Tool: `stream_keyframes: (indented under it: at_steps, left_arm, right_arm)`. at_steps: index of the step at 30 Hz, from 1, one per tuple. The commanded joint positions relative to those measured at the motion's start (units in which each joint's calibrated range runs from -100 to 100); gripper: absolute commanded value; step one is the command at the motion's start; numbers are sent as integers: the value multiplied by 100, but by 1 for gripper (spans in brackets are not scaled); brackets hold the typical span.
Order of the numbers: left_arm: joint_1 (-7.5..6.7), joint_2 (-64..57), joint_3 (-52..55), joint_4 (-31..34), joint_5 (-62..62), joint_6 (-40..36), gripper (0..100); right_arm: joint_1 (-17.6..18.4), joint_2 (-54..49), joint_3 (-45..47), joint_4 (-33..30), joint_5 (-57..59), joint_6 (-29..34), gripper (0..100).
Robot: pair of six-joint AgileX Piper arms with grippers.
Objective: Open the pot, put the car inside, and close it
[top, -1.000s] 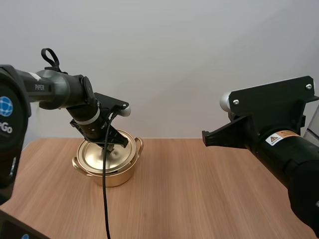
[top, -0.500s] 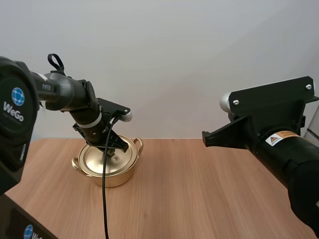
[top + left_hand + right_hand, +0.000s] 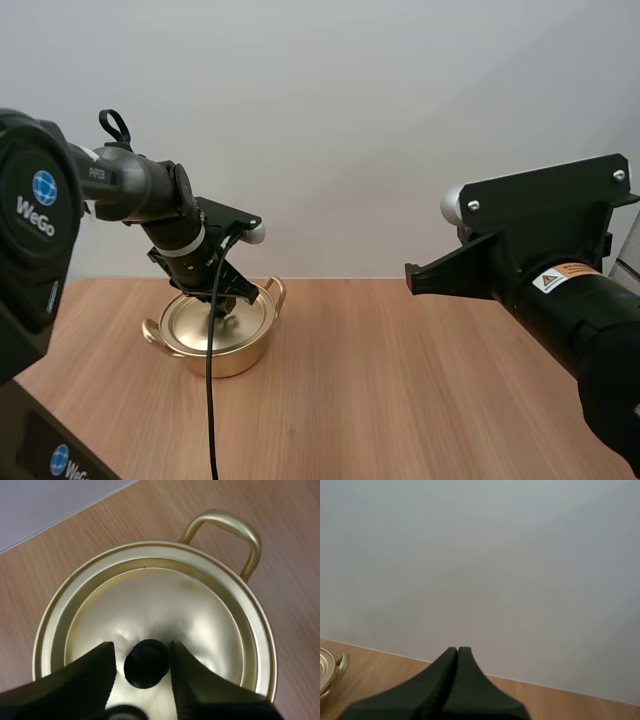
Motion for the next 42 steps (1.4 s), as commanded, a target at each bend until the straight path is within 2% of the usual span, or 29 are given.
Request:
stream_keyframes:
  at_steps: [1,2,3,15,24,27,30,37,42]
  left_arm:
    - [1,-10,-43,-45,37,-5,90]
    - [1,-10,-76,-56,71,-5,97]
    - [1,-19,-120,-56,120,-5,100]
    - [1,-500,-482,74,156,-25,100]
    - [1,-1949,-1070,157,326,-291,98]
    - [1,-2570,-1101,157,326,-569,59]
    - [1,-3216,-1101,61,529,-578,0]
    - [1,-4680,-1088,-615,521,-1399,0]
    - [1,-5750,-585,-878,-245,-1481,0]
  right_arm:
    - [-1,-2,3,3,14,1,0]
    - [-1,-2,3,3,14,1,0]
    - [-1,-2,3,3,14,1,0]
    - [-1,-2,3,3,46,1,0]
    - [-1,10,3,3,46,1,0]
    - [-1,10,3,3,46,1,0]
    - [-1,10,3,3,46,1,0]
    - [-1,10,3,3,46,1,0]
    - [-1,10,3,3,46,1,0]
